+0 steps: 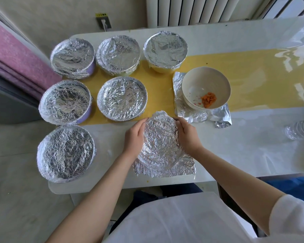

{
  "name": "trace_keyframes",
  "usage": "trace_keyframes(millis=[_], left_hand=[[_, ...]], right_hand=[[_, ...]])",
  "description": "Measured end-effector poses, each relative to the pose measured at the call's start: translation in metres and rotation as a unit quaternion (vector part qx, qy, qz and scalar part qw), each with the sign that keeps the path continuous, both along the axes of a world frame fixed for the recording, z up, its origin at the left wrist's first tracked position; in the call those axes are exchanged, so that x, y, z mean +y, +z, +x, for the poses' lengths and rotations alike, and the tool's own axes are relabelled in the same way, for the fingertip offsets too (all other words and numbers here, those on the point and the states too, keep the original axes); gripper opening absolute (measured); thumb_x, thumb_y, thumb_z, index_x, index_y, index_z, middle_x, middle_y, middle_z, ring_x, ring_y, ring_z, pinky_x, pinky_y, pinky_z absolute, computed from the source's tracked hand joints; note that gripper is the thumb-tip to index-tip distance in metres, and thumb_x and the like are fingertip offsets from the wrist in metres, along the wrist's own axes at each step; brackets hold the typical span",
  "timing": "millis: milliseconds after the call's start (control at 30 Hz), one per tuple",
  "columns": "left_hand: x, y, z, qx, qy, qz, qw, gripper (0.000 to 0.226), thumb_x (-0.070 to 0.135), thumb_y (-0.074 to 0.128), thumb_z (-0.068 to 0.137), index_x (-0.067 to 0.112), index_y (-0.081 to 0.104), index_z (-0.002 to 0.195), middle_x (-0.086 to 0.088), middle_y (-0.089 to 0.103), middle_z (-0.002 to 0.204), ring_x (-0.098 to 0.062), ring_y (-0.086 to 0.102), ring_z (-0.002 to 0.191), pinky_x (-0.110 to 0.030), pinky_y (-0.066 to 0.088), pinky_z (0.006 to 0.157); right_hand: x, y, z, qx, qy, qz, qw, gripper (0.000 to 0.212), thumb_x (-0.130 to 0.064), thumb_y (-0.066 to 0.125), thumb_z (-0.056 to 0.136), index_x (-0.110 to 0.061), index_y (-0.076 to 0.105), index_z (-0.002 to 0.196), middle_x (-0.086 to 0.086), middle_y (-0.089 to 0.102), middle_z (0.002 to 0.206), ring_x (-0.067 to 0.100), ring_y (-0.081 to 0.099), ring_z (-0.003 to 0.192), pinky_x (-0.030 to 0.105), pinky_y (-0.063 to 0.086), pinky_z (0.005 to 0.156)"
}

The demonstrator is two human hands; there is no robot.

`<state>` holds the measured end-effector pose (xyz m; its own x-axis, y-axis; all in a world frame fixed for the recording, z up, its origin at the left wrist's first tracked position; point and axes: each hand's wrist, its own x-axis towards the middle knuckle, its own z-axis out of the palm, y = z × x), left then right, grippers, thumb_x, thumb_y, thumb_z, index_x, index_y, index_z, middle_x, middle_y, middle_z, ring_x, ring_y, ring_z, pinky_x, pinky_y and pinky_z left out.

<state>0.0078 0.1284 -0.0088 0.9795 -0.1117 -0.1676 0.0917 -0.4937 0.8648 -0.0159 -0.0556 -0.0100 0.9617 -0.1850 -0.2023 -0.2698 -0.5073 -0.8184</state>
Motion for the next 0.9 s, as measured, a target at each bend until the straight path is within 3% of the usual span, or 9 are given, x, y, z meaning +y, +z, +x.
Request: trace_keyframes(millis=[133,300,400,467,533,633,733,833,900], left_hand=[[0.000,-0.003,-0.001,0.040,0.024,-0.055,0.997,0.030,0.013,0.040,0.100,0.007,0.057,0.124,0.006,0.060,0.112,-0.005,0.056,0.104,-0.004,0.039,0.087],[0.000,-0.007,-0.001,0.052,0.027,-0.077,0.995,0.030,0.013,0.039,0.100,0.004,0.058,0.121,-0.004,0.063,0.116,-0.007,0.057,0.109,-0.017,0.042,0.097],[0.000,-0.005,-0.001,0.051,0.018,-0.052,0.997,0.032,0.015,0.037,0.101,0.007,0.054,0.127,-0.004,0.061,0.121,-0.009,0.054,0.112,-0.016,0.040,0.094],[0.000,-0.004,-0.001,0.043,0.011,-0.021,0.999,0.036,0.020,0.034,0.102,0.014,0.046,0.135,-0.002,0.055,0.130,-0.007,0.052,0.113,-0.014,0.039,0.091],[0.000,-0.004,-0.002,0.023,0.008,0.010,1.000,0.038,0.024,0.033,0.101,0.020,0.041,0.139,-0.002,0.051,0.135,-0.014,0.053,0.114,-0.020,0.042,0.091],[-0.002,-0.002,-0.004,-0.026,-0.003,0.052,0.998,0.037,0.021,0.035,0.101,0.015,0.044,0.136,-0.002,0.050,0.136,-0.016,0.049,0.121,-0.019,0.036,0.096],[-0.002,-0.004,-0.006,-0.064,-0.013,0.070,0.995,0.034,0.014,0.037,0.100,0.009,0.051,0.130,-0.006,0.057,0.129,-0.019,0.053,0.116,-0.017,0.037,0.093],[-0.002,-0.005,-0.006,-0.050,-0.002,0.054,0.997,0.032,0.013,0.036,0.100,0.011,0.054,0.127,-0.005,0.061,0.123,-0.018,0.056,0.111,-0.026,0.043,0.095],[-0.003,-0.005,-0.007,-0.055,0.002,0.053,0.997,0.031,0.013,0.037,0.100,0.011,0.055,0.126,-0.005,0.064,0.118,-0.018,0.059,0.106,-0.027,0.046,0.090]], right_hand=[[0.000,-0.005,0.001,0.011,-0.010,0.010,1.000,0.029,-0.021,0.034,0.102,-0.013,0.057,0.118,-0.004,0.041,0.053,0.011,0.038,0.048,0.029,0.031,0.051],[0.001,-0.007,0.000,0.002,-0.013,0.005,1.000,0.030,-0.019,0.035,0.102,-0.011,0.058,0.118,-0.006,0.041,0.053,0.012,0.040,0.050,0.030,0.032,0.055],[0.001,-0.003,0.000,0.005,0.002,0.001,1.000,0.030,-0.020,0.035,0.102,-0.012,0.058,0.119,-0.004,0.046,0.057,0.016,0.045,0.056,0.030,0.034,0.058],[-0.001,0.000,0.000,0.005,0.022,-0.017,1.000,0.031,-0.019,0.035,0.101,-0.012,0.056,0.124,0.004,0.063,0.080,0.022,0.057,0.078,0.027,0.040,0.071],[-0.004,0.000,0.002,-0.025,0.053,-0.071,0.996,0.035,-0.015,0.037,0.101,-0.010,0.050,0.132,0.008,0.058,0.126,0.024,0.055,0.113,0.026,0.039,0.094],[-0.004,0.006,0.014,-0.124,0.159,-0.155,0.967,0.038,-0.017,0.037,0.101,-0.007,0.045,0.137,0.010,0.046,0.141,0.027,0.045,0.129,0.039,0.035,0.108],[0.001,0.011,0.033,-0.144,0.273,-0.195,0.931,0.042,-0.025,0.034,0.099,-0.006,0.049,0.133,0.012,0.052,0.136,0.028,0.049,0.126,0.042,0.036,0.108],[0.005,0.016,0.047,-0.069,0.311,-0.148,0.936,0.035,-0.021,0.040,0.100,-0.005,0.056,0.126,0.011,0.063,0.120,0.027,0.063,0.104,0.035,0.049,0.091],[0.004,0.017,0.053,-0.023,0.300,-0.140,0.943,0.030,-0.017,0.041,0.100,-0.004,0.059,0.120,0.011,0.068,0.106,0.023,0.063,0.088,0.027,0.045,0.077]])
